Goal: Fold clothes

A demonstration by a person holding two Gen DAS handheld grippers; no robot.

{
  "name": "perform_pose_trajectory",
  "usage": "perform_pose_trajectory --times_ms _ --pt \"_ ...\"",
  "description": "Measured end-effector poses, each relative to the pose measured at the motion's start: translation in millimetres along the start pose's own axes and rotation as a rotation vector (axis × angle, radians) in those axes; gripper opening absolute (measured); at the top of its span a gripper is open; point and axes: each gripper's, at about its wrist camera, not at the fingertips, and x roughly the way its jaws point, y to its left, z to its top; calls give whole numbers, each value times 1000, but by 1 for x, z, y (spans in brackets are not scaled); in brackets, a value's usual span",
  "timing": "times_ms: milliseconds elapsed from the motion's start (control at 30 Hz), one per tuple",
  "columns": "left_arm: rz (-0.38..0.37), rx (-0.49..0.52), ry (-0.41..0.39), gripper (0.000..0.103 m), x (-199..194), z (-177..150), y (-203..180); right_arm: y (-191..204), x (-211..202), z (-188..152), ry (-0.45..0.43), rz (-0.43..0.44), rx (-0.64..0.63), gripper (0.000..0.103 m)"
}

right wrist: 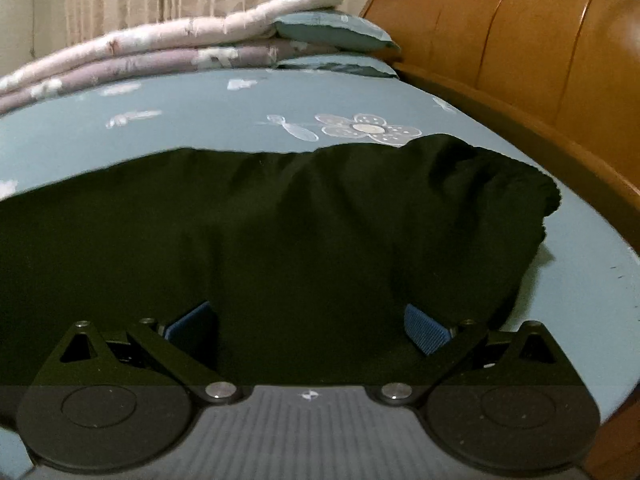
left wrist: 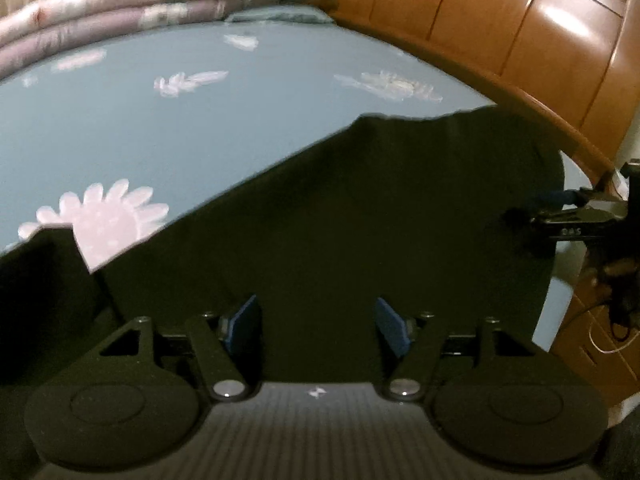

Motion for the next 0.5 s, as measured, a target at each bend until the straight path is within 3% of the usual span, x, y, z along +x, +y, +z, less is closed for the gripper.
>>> perform_pose_trajectory --times_ms 100,233,367,500 --pt "-32 -8 7 67 -4 13 6 12 1 19 48 -15 -8 103" --pt "-76 8 -20 70 -4 35 16 39 11 55 24 16 -75 103" --pt "-173 -44 48 71 17 42 34 66 36 72 93 52 -100 103" --pt "-119 -35 49 70 30 39 47 85 54 75 178 24 -131 103"
